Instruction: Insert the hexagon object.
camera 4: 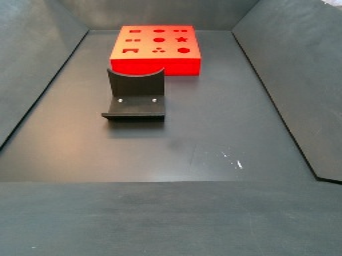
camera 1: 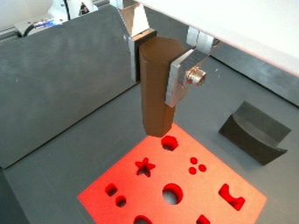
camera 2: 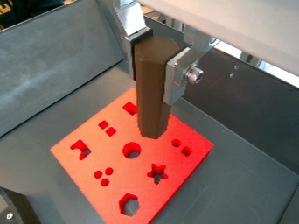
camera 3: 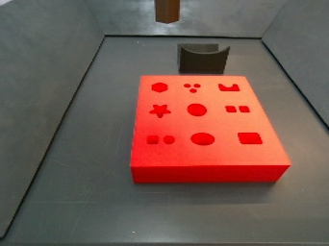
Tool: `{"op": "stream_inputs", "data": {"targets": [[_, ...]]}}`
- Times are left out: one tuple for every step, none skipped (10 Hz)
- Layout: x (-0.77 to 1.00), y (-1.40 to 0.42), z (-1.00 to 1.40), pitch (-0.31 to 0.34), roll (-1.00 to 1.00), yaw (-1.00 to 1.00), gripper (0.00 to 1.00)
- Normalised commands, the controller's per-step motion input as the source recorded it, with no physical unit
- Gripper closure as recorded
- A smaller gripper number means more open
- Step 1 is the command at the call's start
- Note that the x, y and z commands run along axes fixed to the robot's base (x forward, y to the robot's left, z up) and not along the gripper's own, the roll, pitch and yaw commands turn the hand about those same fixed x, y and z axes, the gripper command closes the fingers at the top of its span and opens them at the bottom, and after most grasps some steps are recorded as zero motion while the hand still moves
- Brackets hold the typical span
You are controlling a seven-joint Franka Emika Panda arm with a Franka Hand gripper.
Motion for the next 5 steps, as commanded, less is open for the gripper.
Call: {"op": "stream_inputs", "data": {"targets": [[0.0,0.33,-0.15,-0.083,-0.07,0.0,1.0],[0.0,0.66,-0.45,-0.17,-0.12,0.0,1.0],[-0.01,0.73,-0.5,-0.253,-0.17,0.0,1.0],[-0.03,0.73,-0.51,-0.247,-0.16,0.0,1.0],[-0.09,0.68,-0.53,-0.254,-0.14,0.0,1.0]]}}
